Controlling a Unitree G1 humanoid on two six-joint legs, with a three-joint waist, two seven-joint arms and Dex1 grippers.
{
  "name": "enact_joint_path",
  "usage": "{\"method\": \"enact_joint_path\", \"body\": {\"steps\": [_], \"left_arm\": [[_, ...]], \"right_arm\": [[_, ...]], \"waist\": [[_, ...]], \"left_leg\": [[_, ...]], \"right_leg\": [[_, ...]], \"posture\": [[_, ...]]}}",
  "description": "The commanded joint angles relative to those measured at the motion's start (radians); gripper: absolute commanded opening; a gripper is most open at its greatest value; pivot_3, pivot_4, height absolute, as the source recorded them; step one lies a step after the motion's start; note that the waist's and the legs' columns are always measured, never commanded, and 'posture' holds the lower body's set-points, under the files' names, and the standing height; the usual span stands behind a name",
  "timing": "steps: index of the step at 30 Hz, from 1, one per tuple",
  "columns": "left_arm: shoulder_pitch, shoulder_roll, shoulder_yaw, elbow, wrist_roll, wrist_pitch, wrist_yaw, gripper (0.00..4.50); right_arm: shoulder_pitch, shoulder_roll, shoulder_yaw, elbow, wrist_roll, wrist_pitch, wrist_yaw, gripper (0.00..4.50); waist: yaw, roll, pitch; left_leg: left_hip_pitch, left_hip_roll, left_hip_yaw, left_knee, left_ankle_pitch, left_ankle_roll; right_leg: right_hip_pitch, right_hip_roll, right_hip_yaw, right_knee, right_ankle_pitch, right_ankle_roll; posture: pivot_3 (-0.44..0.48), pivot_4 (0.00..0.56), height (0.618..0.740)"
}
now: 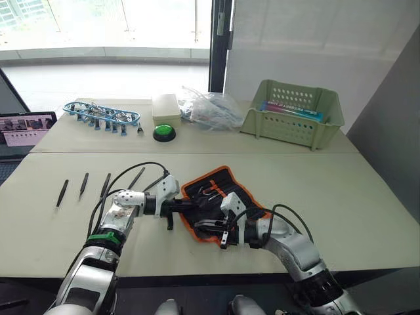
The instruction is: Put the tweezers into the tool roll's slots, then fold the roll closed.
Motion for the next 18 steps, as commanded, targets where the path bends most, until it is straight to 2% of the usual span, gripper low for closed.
{"method": "enact_joint_path", "body": {"steps": [1, 6, 9, 15, 18], "left_arm": [[0.023, 0.003, -0.017, 0.024, 0.039, -0.005, -0.012, 0.04], [-0.018, 0.006, -0.013, 0.079, 0.060, -0.062, -0.006, 0.04], [-0.039, 0.003, -0.009, 0.107, 0.067, -0.085, -0.006, 0.04], [-0.047, 0.008, -0.007, 0.141, 0.087, -0.126, -0.007, 0.04], [-0.047, 0.007, -0.006, 0.150, 0.088, -0.138, -0.011, 0.04]], "right_arm": [[-0.059, 0.027, -0.005, 0.120, -0.051, -0.084, -0.014, 0.00], [-0.132, 0.057, 0.005, 0.321, -0.124, -0.171, -0.012, 0.00], [-0.141, 0.063, 0.009, 0.384, -0.141, -0.205, 0.013, 0.00], [-0.070, 0.015, 0.033, 0.320, -0.129, -0.158, 0.103, 0.00], [0.016, -0.031, 0.032, 0.206, -0.102, -0.088, 0.124, 0.00]], "waist": [[-0.001, 0.000, 0.000], [-0.001, 0.000, 0.000], [-0.002, 0.000, 0.000], [-0.003, 0.000, 0.000], [0.000, 0.001, -0.001]], "left_leg": [[0.000, 0.000, 0.000, 0.000, 0.000, 0.000], [-0.002, 0.000, 0.000, 0.000, 0.000, 0.000], [-0.001, 0.000, 0.000, 0.000, 0.000, 0.000], [0.007, 0.000, 0.000, 0.000, 0.000, 0.000], [0.011, 0.000, -0.001, 0.000, 0.000, 0.000]], "right_leg": [[0.000, 0.000, 0.000, 0.000, 0.000, 0.000], [-0.001, 0.000, 0.000, -0.001, 0.001, -0.002], [0.000, 0.000, 0.000, 0.000, 0.000, -0.001], [0.008, 0.000, 0.000, -0.001, 0.000, 0.000], [0.013, 0.000, 0.000, -0.003, -0.001, 0.000]], "posture": [[0.000, 0.150, 0.738], [0.000, 0.150, 0.738], [0.000, 0.150, 0.738], [0.000, 0.150, 0.738], [0.000, 0.150, 0.738]]}}
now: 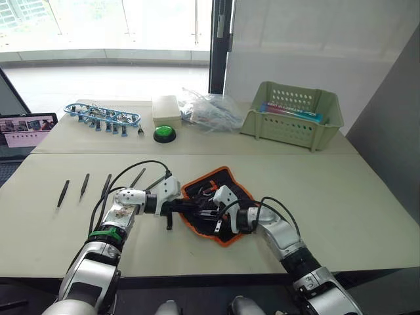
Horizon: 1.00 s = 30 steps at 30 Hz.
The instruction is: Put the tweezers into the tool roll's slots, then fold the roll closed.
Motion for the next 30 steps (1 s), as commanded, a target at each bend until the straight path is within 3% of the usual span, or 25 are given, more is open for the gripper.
{"method": "enact_joint_path", "body": {"steps": [1, 9, 21, 27, 30], "left_arm": [[0.005, 0.015, -0.003, 0.039, 0.039, -0.008, 0.005, 0.04], [0.000, 0.015, -0.001, 0.055, 0.041, -0.026, 0.006, 0.04], [-0.006, -0.004, 0.044, 0.040, -0.021, 0.030, -0.037, 0.04], [0.063, 0.021, 0.130, -0.166, -0.156, 0.140, -0.119, 0.04], [0.102, 0.046, 0.180, -0.289, -0.213, 0.216, -0.093, 0.04]], "right_arm": [[0.106, -0.057, 0.012, -0.094, 0.021, 0.104, 0.032, 0.00], [0.282, -0.167, 0.024, -0.374, 0.053, 0.229, 0.019, 0.00], [0.305, -0.167, 0.004, -0.421, 0.073, 0.259, -0.028, 0.00], [0.280, -0.140, -0.075, -0.495, 0.136, 0.211, -0.053, 0.00], [0.266, -0.115, -0.137, -0.558, 0.185, 0.199, -0.085, 0.00]], "waist": [[0.003, 0.000, -0.001], [0.008, -0.001, -0.003], [0.010, -0.001, -0.003], [0.007, -0.001, -0.002], [0.007, -0.001, -0.002]], "left_leg": [[0.000, 0.000, 0.000, 0.000, 0.000, 0.000], [-0.001, 0.000, 0.000, -0.001, 0.000, 0.000], [-0.002, 0.000, 0.000, -0.001, 0.000, 0.000], [-0.006, 0.000, -0.001, -0.002, 0.000, 0.000], [-0.016, 0.000, -0.001, -0.002, 0.000, 0.000]], "right_leg": [[0.000, 0.000, 0.000, 0.000, 0.000, 0.000], [0.001, -0.001, 0.000, -0.004, 0.000, 0.000], [0.001, -0.001, -0.001, -0.007, 0.000, 0.001], [-0.001, -0.001, -0.001, -0.011, 0.000, 0.001], [-0.010, -0.001, -0.001, -0.012, 0.002, 0.002]], "posture": [[0.000, 0.150, 0.738], [0.000, 0.150, 0.738], [0.000, 0.150, 0.738], [0.000, 0.150, 0.738], [0.000, 0.150, 0.738]]}}
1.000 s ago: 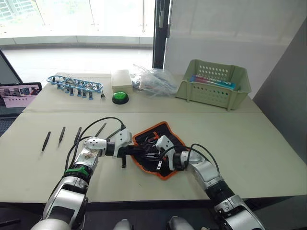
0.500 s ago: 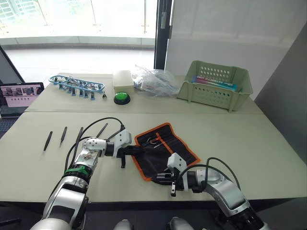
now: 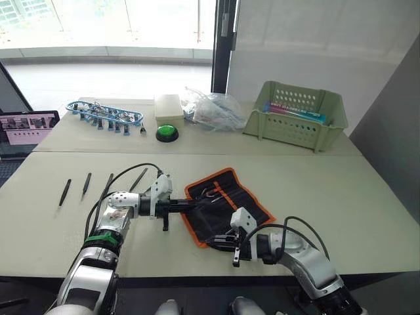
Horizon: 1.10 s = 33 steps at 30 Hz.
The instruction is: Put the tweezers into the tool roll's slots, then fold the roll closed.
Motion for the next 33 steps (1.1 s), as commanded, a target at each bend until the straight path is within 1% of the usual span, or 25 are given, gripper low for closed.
{"method": "enact_joint_path", "body": {"steps": [1, 2, 5, 7, 8, 9, 11, 12, 14, 18, 19, 20, 22, 23, 26, 28, 31, 33], "left_arm": [[0.018, 0.031, 0.091, -0.152, -0.088, 0.081, 0.055, 0.04], [0.029, 0.036, 0.117, -0.180, -0.104, 0.104, 0.086, 0.04], [0.101, 0.079, 0.172, -0.271, -0.122, 0.138, 0.137, 0.04], [0.189, 0.129, 0.253, -0.335, -0.146, 0.176, 0.201, 0.04], [0.232, 0.156, 0.298, -0.339, -0.147, 0.173, 0.234, 0.04], [0.272, 0.181, 0.343, -0.331, -0.139, 0.159, 0.272, 0.28], [0.360, 0.235, 0.451, -0.293, -0.138, 0.130, 0.334, 0.79], [0.411, 0.260, 0.498, -0.288, -0.137, 0.119, 0.354, 1.13], [0.525, 0.295, 0.592, -0.316, -0.147, 0.114, 0.388, 1.75], [0.719, 0.309, 0.758, -0.403, -0.210, 0.170, 0.427, 3.09], [0.762, 0.309, 0.787, -0.417, -0.216, 0.175, 0.429, 3.38], [0.805, 0.308, 0.817, -0.427, -0.224, 0.182, 0.435, 3.81], [0.861, 0.305, 0.864, -0.431, -0.239, 0.192, 0.442, 4.39], [0.888, 0.303, 0.892, -0.418, -0.244, 0.187, 0.446, 4.50], [0.949, 0.292, 0.949, -0.368, -0.244, 0.155, 0.458, 4.50], [0.964, 0.284, 0.966, -0.350, -0.250, 0.146, 0.462, 4.50], [0.956, 0.278, 0.970, -0.341, -0.257, 0.140, 0.475, 4.50], [0.936, 0.276, 0.961, -0.330, -0.250, 0.143, 0.502, 4.50]], "right_arm": [[-0.021, 0.031, -0.103, -0.113, 0.088, -0.007, -0.052, 0.00], [-0.020, 0.038, -0.126, -0.141, 0.112, 0.003, -0.066, 0.00], [0.004, 0.047, -0.200, -0.230, 0.190, 0.040, -0.114, 0.00], [0.049, 0.011, -0.289, -0.271, 0.209, 0.051, -0.156, 0.00], [0.076, -0.014, -0.335, -0.277, 0.200, 0.045, -0.173, 0.00], [0.103, -0.040, -0.379, -0.275, 0.196, 0.035, -0.182, 0.00], [0.164, -0.089, -0.475, -0.240, 0.176, -0.014, -0.189, 0.55], [0.198, -0.112, -0.519, -0.221, 0.173, -0.041, -0.179, 0.82], [0.259, -0.137, -0.613, -0.163, 0.174, -0.126, -0.150, 1.49], [0.358, -0.155, -0.744, -0.015, 0.180, -0.256, -0.092, 2.84], [0.377, -0.156, -0.765, 0.019, 0.177, -0.279, -0.085, 3.13], [0.391, -0.155, -0.786, 0.055, 0.176, -0.303, -0.079, 3.58], [0.409, -0.154, -0.810, 0.108, 0.177, -0.341, -0.073, 4.19], [0.417, -0.153, -0.824, 0.138, 0.180, -0.359, -0.068, 4.48], [0.427, -0.159, -0.847, 0.213, 0.178, -0.411, -0.055, 4.48], [0.424, -0.165, -0.848, 0.230, 0.182, -0.426, -0.048, 4.48], [0.397, -0.181, -0.813, 0.197, 0.177, -0.408, -0.057, 4.48], [0.371, -0.196, -0.773, 0.122, 0.217, -0.349, -0.042, 4.48]], "waist": [[0.000, 0.000, 0.000], [0.001, 0.000, 0.000], [-0.002, 0.001, 0.000], [-0.008, 0.001, 0.001], [-0.009, 0.001, 0.001], [-0.008, 0.001, 0.001], [-0.008, 0.000, 0.001], [-0.008, 0.000, 0.001], [-0.008, 0.000, 0.001], [-0.002, 0.001, 0.002], [-0.001, 0.000, 0.002], [0.000, 0.000, 0.002], [0.001, 0.001, 0.002], [0.000, 0.001, 0.002], [-0.003, 0.002, 0.002], [-0.004, 0.002, 0.002], [-0.006, 0.003, 0.003], [-0.006, 0.003, 0.003]], "left_leg": [[-0.005, 0.000, 0.000, 0.000, 0.000, 0.000], [-0.007, 0.000, 0.000, 0.000, 0.000, 0.000], [-0.008, 0.000, -0.001, 0.000, 0.000, 0.000], [-0.007, 0.000, -0.001, -0.002, -0.001, 0.001], [-0.007, 0.000, 0.000, -0.002, -0.001, 0.001], [-0.006, 0.000, 0.000, -0.004, -0.001, 0.001], [-0.004, -0.001, 0.001, -0.007, -0.001, 0.001], [-0.004, -0.001, 0.001, -0.008, -0.001, 0.001], [-0.002, -0.001, 0.002, -0.013, -0.001, 0.001], [0.000, 0.000, 0.004, -0.015, -0.001, 0.001], [0.000, 0.001, 0.005, -0.015, -0.001, 0.000], [0.000, 0.001, 0.006, -0.015, -0.001, 0.000], [0.001, 0.002, 0.007, -0.015, -0.001, 0.000], [0.001, 0.002, 0.008, -0.015, -0.001, 0.000], [0.002, 0.002, 0.009, -0.015, -0.001, 0.000], [0.004, 0.003, 0.010, -0.015, -0.001, 0.000], [0.004, 0.003, 0.010, -0.015, -0.002, -0.001], [0.004, 0.003, 0.010, -0.015, -0.002, -0.002]], "right_leg": [[-0.006, 0.000, 0.000, 0.000, 0.001, 0.000], [-0.008, 0.000, 0.000, 0.001, 0.002, -0.001], [-0.008, 0.000, 0.000, 0.000, 0.003, -0.001], [-0.008, 0.000, 0.000, -0.001, 0.003, -0.001], [-0.008, -0.001, 0.000, -0.002, 0.003, -0.001], [-0.008, -0.002, 0.000, -0.002, 0.003, -0.001], [-0.008, -0.003, 0.000, -0.003, 0.003, -0.001], [-0.008, -0.003, 0.000, -0.003, 0.002, -0.002], [-0.008, -0.004, 0.000, -0.004, 0.001, -0.004], [-0.007, -0.007, -0.002, -0.004, -0.002, -0.005], [-0.007, -0.007, -0.002, -0.004, -0.002, -0.004], [-0.007, -0.008, -0.002, -0.004, -0.003, -0.004], [-0.006, -0.009, -0.002, -0.005, -0.004, -0.005], [-0.007, -0.009, -0.002, -0.005, -0.006, -0.009], [-0.007, -0.009, -0.001, -0.005, -0.006, -0.011], [-0.006, -0.009, -0.001, -0.005, -0.006, -0.011], [-0.007, -0.009, 0.000, -0.005, -0.006, -0.011], [-0.007, -0.009, 0.000, -0.005, -0.006, -0.011]], "posture": [[0.000, 0.150, 0.738], [0.000, 0.150, 0.738], [0.000, 0.150, 0.738], [0.000, 0.150, 0.738], [0.000, 0.150, 0.738], [0.000, 0.150, 0.738], [0.000, 0.150, 0.738], [0.000, 0.150, 0.738], [0.000, 0.150, 0.738], [0.000, 0.150, 0.738], [0.000, 0.150, 0.738], [0.000, 0.150, 0.738], [0.000, 0.150, 0.738], [0.000, 0.150, 0.738], [0.000, 0.150, 0.738], [0.000, 0.150, 0.738], [0.000, 0.150, 0.738], [0.000, 0.150, 0.738]]}}
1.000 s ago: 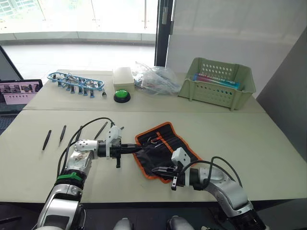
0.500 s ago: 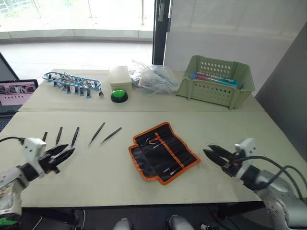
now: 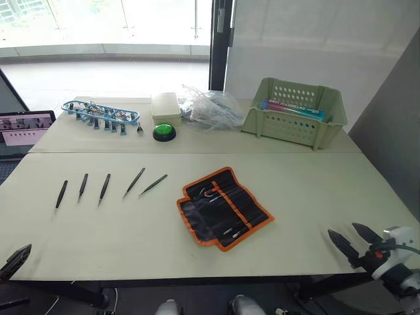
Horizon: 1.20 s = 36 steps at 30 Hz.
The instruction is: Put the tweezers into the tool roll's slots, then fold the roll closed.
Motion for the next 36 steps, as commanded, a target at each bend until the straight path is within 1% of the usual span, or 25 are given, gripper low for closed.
{"method": "enact_joint_path", "body": {"steps": [1, 4, 5, 7, 8, 9, 14, 19, 25, 28, 34, 36], "left_arm": [[-0.031, 0.005, 0.015, 0.005, -0.012, -0.013, 0.048, 4.50], [-0.053, 0.007, -0.006, 0.025, 0.002, 0.015, 0.088, 4.50], [-0.063, 0.001, -0.009, 0.022, -0.009, 0.036, 0.102, 4.50], [-0.092, -0.017, -0.015, 0.009, -0.018, 0.066, 0.156, 4.50], [-0.110, -0.020, -0.023, 0.007, -0.019, 0.092, 0.184, 4.50], [-0.135, -0.017, -0.029, 0.020, -0.014, 0.112, 0.217, 4.50], [-0.230, -0.034, -0.085, -0.004, -0.006, 0.163, 0.296, 4.50], [-0.315, -0.012, -0.169, 0.068, 0.049, 0.158, 0.330, 4.50], [-0.397, 0.010, -0.241, 0.158, 0.089, 0.125, 0.310, 4.50], [-0.451, 0.006, -0.282, 0.182, 0.109, 0.119, 0.317, 4.50], [-0.595, 0.023, -0.374, 0.372, 0.190, 0.044, 0.307, 4.50], [-0.634, 0.020, -0.394, 0.418, 0.204, 0.020, 0.301, 3.91]], "right_arm": [[-0.044, -0.044, 0.051, -0.152, 0.063, 0.069, 0.029, 4.48], [-0.069, -0.086, 0.114, -0.244, 0.110, 0.148, 0.074, 4.48], [-0.072, -0.111, 0.139, -0.276, 0.126, 0.175, 0.105, 4.48], [-0.103, -0.162, 0.185, -0.343, 0.156, 0.216, 0.158, 4.48], [-0.121, -0.183, 0.204, -0.372, 0.169, 0.231, 0.178, 4.48], [-0.140, -0.197, 0.219, -0.396, 0.179, 0.237, 0.192, 4.48], [-0.177, -0.238, 0.266, -0.449, 0.182, 0.252, 0.236, 4.48], [-0.176, -0.237, 0.294, -0.446, 0.154, 0.226, 0.243, 4.48], [-0.143, -0.221, 0.302, -0.427, 0.121, 0.198, 0.243, 4.48], [-0.111, -0.211, 0.314, -0.415, 0.090, 0.163, 0.249, 4.48], [-0.071, -0.176, 0.320, -0.382, 0.062, 0.108, 0.255, 4.48], [-0.068, -0.171, 0.317, -0.379, 0.062, 0.103, 0.254, 4.50]], "waist": [[0.000, 0.000, 0.000], [-0.002, 0.000, 0.000], [-0.001, -0.001, 0.000], [-0.001, -0.001, 0.000], [0.000, -0.001, 0.000], [0.002, -0.001, -0.001], [0.019, -0.006, -0.002], [0.025, -0.007, -0.002], [0.026, -0.007, -0.002], [0.033, -0.007, -0.002], [0.043, -0.006, -0.002], [0.044, -0.004, -0.003]], "left_leg": [[0.000, 0.000, 0.000, 0.000, -0.001, -0.002], [0.001, 0.000, 0.000, 0.000, 0.000, -0.001], [0.000, 0.000, 0.000, 0.000, 0.001, 0.002], [0.000, 0.000, 0.000, 0.000, 0.002, 0.003], [0.000, 0.000, 0.000, 0.000, 0.002, 0.003], [0.000, 0.000, 0.001, 0.000, 0.002, 0.003], [-0.002, 0.000, -0.001, 0.000, 0.002, 0.003], [-0.003, -0.001, -0.001, 0.000, 0.002, 0.003], [-0.002, -0.001, -0.001, 0.000, 0.002, 0.003], [-0.001, -0.002, -0.001, 0.000, 0.002, 0.003], [0.000, -0.002, -0.001, 0.001, 0.002, 0.002], [0.001, -0.003, -0.001, 0.001, 0.002, 0.002]], "right_leg": [[0.000, 0.000, 0.000, 0.000, 0.000, 0.000], [0.000, 0.001, 0.000, 0.002, 0.001, 0.000], [0.000, 0.001, -0.001, 0.002, 0.001, 0.000], [0.000, 0.001, -0.001, 0.002, 0.001, 0.000], [0.000, 0.001, -0.001, 0.002, 0.001, 0.001], [0.000, 0.001, 0.000, 0.002, 0.004, 0.006], [0.000, 0.001, -0.002, 0.001, 0.004, 0.007], [0.000, 0.001, -0.002, 0.000, 0.007, 0.001], [0.000, 0.002, -0.002, 0.001, 0.007, 0.002], [0.001, 0.002, -0.002, 0.002, 0.006, 0.003], [0.002, 0.002, -0.002, 0.002, 0.005, 0.007], [0.003, 0.002, -0.002, 0.003, 0.005, 0.007]], "posture": [[0.000, 0.150, 0.738], [0.000, 0.150, 0.738], [0.000, 0.150, 0.738], [0.000, 0.150, 0.738], [0.000, 0.150, 0.738], [0.000, 0.150, 0.738], [0.000, 0.150, 0.738], [0.000, 0.150, 0.738], [0.000, 0.150, 0.738], [0.000, 0.150, 0.738], [0.000, 0.150, 0.738], [0.000, 0.150, 0.738]]}}
